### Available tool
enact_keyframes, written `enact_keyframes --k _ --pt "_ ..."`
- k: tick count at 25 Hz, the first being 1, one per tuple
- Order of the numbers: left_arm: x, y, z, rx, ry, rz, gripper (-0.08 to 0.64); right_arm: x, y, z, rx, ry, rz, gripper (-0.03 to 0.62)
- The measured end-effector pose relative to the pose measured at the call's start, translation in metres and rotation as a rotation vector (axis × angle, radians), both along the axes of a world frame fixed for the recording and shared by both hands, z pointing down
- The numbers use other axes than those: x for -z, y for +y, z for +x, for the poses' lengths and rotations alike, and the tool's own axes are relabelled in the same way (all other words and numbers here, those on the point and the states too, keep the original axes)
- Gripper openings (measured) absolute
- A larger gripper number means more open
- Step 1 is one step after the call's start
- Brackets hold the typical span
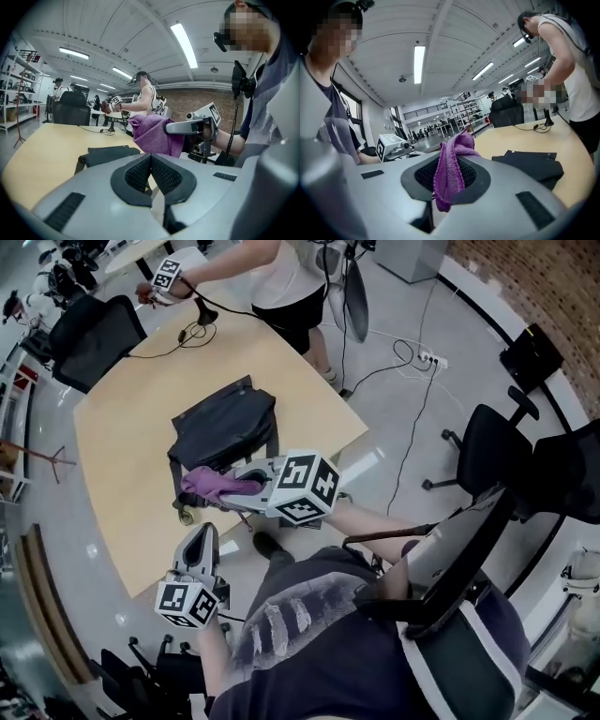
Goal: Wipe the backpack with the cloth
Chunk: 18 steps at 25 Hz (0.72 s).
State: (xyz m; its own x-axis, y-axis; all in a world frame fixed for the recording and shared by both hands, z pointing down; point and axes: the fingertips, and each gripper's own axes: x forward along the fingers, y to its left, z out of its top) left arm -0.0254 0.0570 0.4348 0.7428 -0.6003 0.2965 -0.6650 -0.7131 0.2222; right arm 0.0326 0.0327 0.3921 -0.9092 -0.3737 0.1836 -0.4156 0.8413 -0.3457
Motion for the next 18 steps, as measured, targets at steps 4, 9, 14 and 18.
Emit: enact_keyframes --k 4,9,14,18 --pt "-0.007 0.05 0.007 0.063 -0.024 -0.038 0.006 -0.016 0.042 0.013 0.042 -0.047 -0.083 0.031" --pt "0.001 0.092 -0.01 0.146 -0.039 -0.039 0.006 -0.02 0.084 0.012 0.068 -0.149 -0.182 0.032" --pt "0.013 0.124 -0.021 0.156 -0.021 -0.009 0.006 -0.009 0.119 -0.002 0.082 -0.276 -0.281 0.031" --pt "0.022 0.163 -0.033 0.139 -0.009 0.013 0.006 0.0 0.156 -0.022 0.092 -0.321 -0.317 0.032"
